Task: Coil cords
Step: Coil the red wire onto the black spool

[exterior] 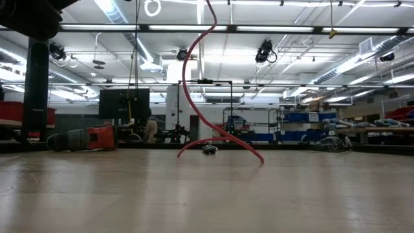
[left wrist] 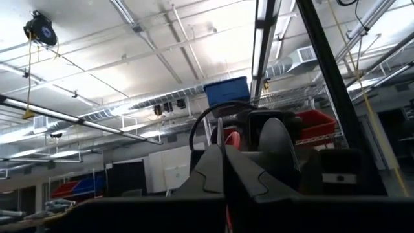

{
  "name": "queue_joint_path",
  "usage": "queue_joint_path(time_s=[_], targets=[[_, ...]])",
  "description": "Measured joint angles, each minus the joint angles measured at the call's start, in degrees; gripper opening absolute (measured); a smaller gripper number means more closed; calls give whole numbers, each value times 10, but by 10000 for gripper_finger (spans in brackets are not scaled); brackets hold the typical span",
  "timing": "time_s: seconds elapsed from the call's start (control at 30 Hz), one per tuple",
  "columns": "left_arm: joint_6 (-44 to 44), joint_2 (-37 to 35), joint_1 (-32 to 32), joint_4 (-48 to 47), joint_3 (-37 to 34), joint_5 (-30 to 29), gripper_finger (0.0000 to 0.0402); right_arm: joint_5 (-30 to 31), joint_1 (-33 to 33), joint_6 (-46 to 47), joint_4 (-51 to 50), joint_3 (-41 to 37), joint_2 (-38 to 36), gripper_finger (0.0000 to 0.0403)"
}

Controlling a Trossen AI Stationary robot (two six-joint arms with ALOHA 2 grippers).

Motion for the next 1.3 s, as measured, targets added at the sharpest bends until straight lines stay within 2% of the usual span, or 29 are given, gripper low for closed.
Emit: queue_joint_path(time_s=[0.1,0.23,0.57,0.73,1.3], targets=[[0,0,0,0,0,1,0,12,-4,0,14,0,5,164],[-2,0,0,0,0,4,0,14,-8,1,20,0,4,158],[-2,0,0,0,0,5,0,-26,-7,5,19,0,4,81],[0,0,0,0,0,-1,0,-32,-8,6,18,0,4,58],[1,0,1,-8,1,-45,0,-42,-21,35,15,0,4,62]])
